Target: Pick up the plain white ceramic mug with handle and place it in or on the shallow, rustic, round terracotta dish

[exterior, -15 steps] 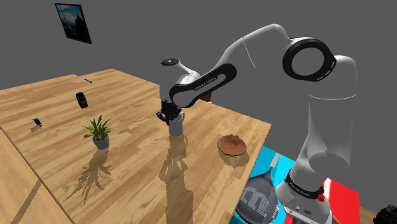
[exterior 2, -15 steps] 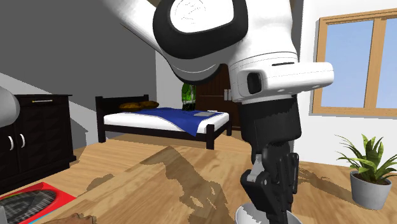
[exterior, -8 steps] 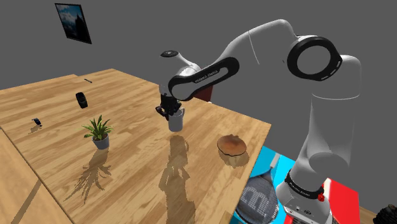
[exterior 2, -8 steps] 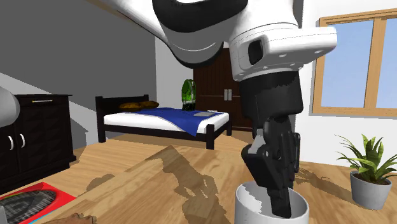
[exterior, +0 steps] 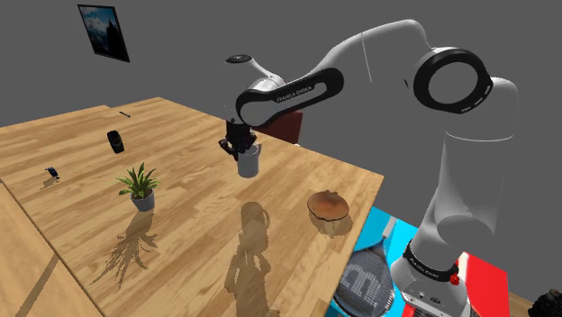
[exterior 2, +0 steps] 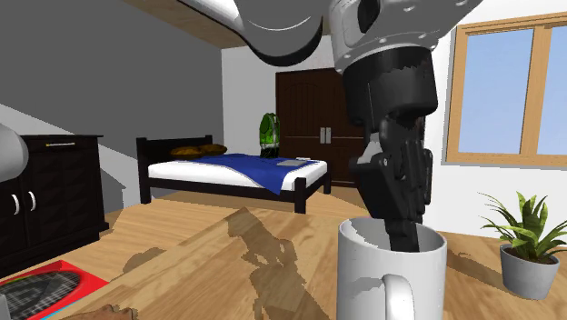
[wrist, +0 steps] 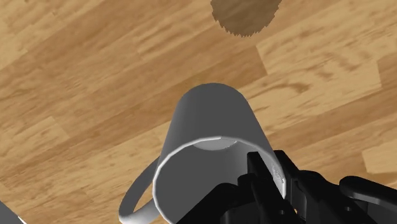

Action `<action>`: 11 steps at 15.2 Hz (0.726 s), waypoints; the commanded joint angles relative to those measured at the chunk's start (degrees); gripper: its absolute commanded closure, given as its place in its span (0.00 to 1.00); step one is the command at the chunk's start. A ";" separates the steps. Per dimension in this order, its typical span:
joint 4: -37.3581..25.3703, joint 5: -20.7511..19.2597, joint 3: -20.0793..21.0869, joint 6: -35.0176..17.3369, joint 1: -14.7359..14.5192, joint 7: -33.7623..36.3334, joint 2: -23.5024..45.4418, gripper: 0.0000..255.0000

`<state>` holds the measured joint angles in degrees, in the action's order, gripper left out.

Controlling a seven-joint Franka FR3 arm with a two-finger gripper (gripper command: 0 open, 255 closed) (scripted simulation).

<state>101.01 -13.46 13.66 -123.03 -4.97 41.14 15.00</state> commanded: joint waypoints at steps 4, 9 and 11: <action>-2.26 0.74 0.18 3.38 0.10 -0.89 -1.22 1.00; 9.39 3.30 0.12 0.82 1.70 -2.78 -10.90 1.00; 14.67 4.66 -0.13 -0.05 2.21 -3.97 -15.62 1.00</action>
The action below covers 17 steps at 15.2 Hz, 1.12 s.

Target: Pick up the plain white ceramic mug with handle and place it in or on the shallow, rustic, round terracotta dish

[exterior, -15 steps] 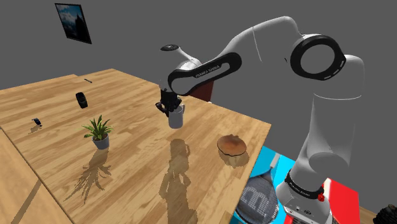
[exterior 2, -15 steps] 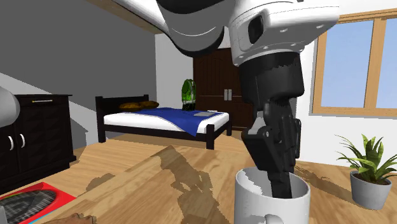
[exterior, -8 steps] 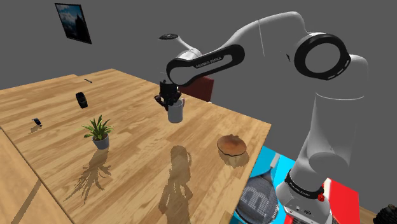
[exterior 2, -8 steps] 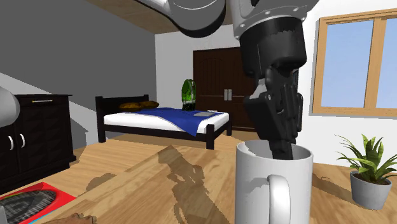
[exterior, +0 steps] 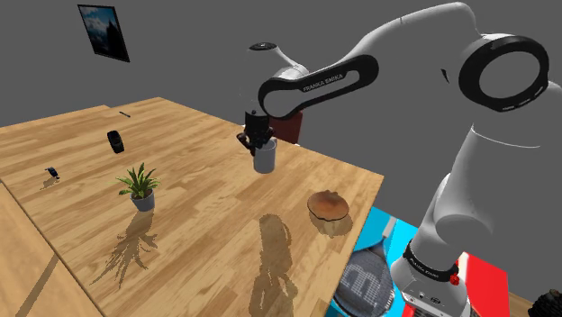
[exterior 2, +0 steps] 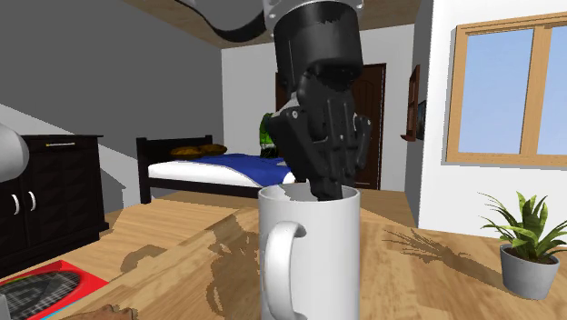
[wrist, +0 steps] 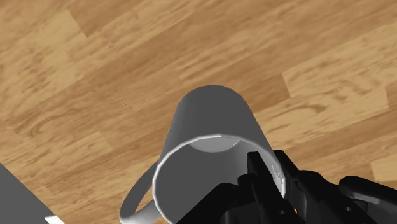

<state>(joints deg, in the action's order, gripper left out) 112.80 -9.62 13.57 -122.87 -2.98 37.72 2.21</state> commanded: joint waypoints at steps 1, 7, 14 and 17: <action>5.41 1.50 -0.23 -0.53 0.40 -1.20 -5.17 1.00; 19.04 5.06 -2.19 -0.74 0.47 -5.25 -19.30 1.00; 32.12 7.18 -5.54 2.98 -0.47 -9.64 -36.49 1.00; 36.82 7.34 -7.08 6.02 -0.75 -11.37 -44.32 1.00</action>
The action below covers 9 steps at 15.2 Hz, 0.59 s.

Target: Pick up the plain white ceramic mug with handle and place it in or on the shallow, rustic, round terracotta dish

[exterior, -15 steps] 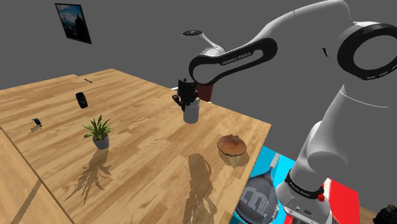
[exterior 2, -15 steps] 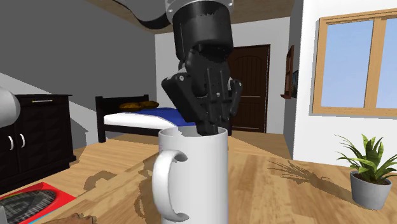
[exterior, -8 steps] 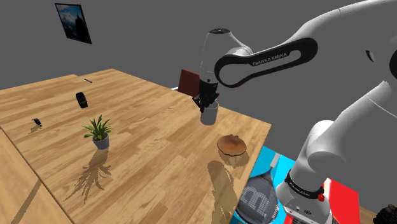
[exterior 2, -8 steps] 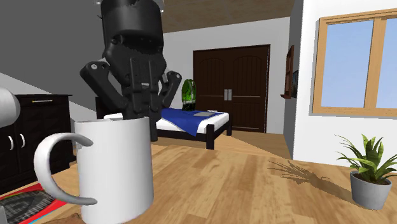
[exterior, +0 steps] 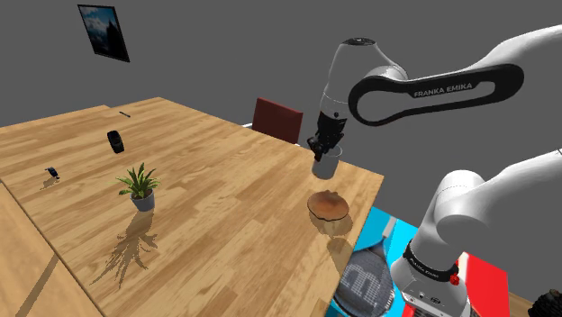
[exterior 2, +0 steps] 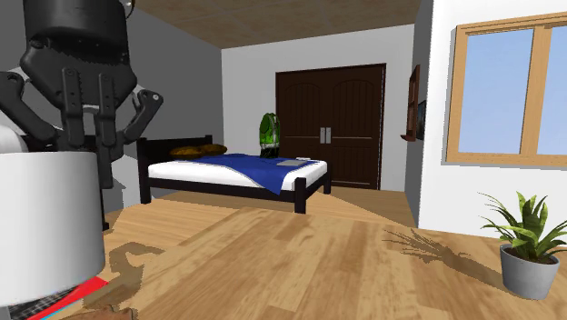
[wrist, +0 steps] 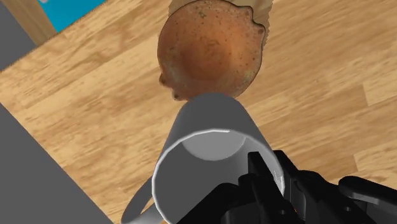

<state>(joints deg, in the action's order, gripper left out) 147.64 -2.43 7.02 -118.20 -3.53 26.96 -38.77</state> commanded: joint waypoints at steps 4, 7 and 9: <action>6.01 0.02 -1.44 2.06 -0.32 -1.49 -8.15 1.00; 8.12 0.02 -1.31 -0.41 -0.34 -1.25 -7.78 1.00; 9.49 0.01 -1.22 -2.11 -0.34 -1.09 -7.44 1.00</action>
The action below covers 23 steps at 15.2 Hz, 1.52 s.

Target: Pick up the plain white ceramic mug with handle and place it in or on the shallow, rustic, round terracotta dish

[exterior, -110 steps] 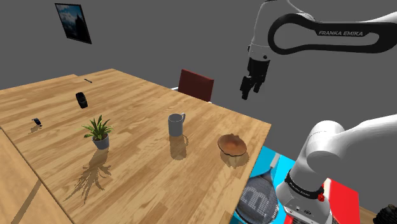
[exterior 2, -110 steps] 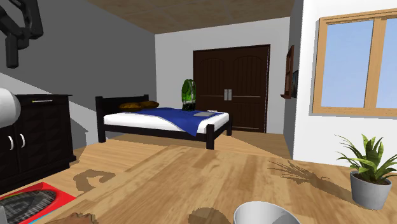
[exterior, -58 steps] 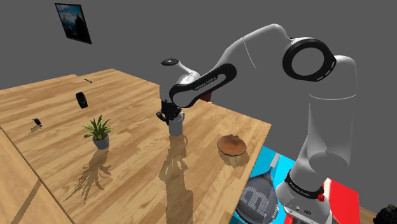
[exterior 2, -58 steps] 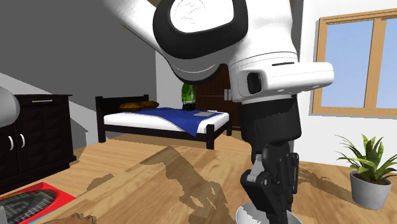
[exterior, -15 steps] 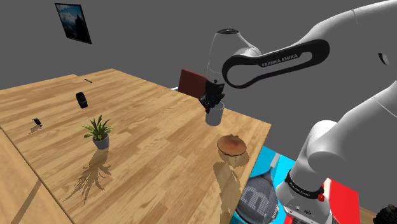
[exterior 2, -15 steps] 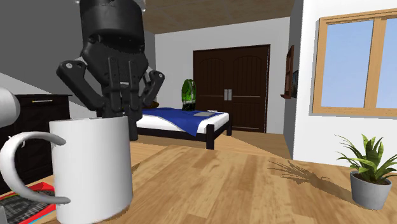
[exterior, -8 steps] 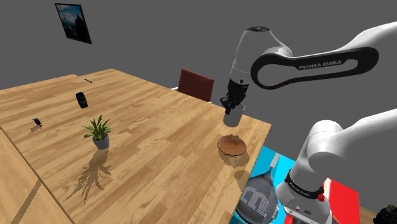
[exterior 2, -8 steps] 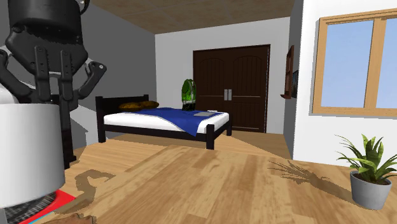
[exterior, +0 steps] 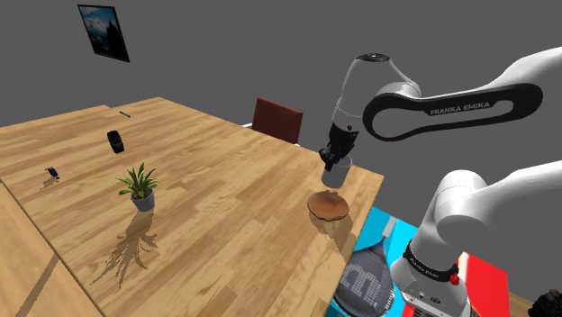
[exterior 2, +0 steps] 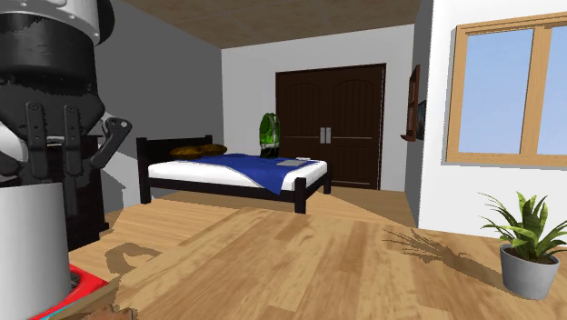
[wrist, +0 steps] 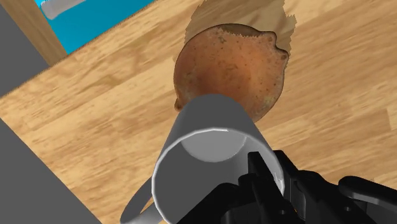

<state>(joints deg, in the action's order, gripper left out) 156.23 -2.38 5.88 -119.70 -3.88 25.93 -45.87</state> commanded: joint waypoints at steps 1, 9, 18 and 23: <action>1.56 -0.04 -0.03 -1.46 0.01 0.02 -0.14 1.00; 6.51 -0.16 0.44 -8.78 0.13 0.76 2.25 1.00; 8.78 -0.30 0.74 -12.88 0.28 1.22 4.09 1.00; 8.78 -0.30 0.75 -12.88 0.28 1.22 4.09 0.00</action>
<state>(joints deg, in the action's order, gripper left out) 165.01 -2.68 6.63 -132.58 -3.60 27.15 -41.78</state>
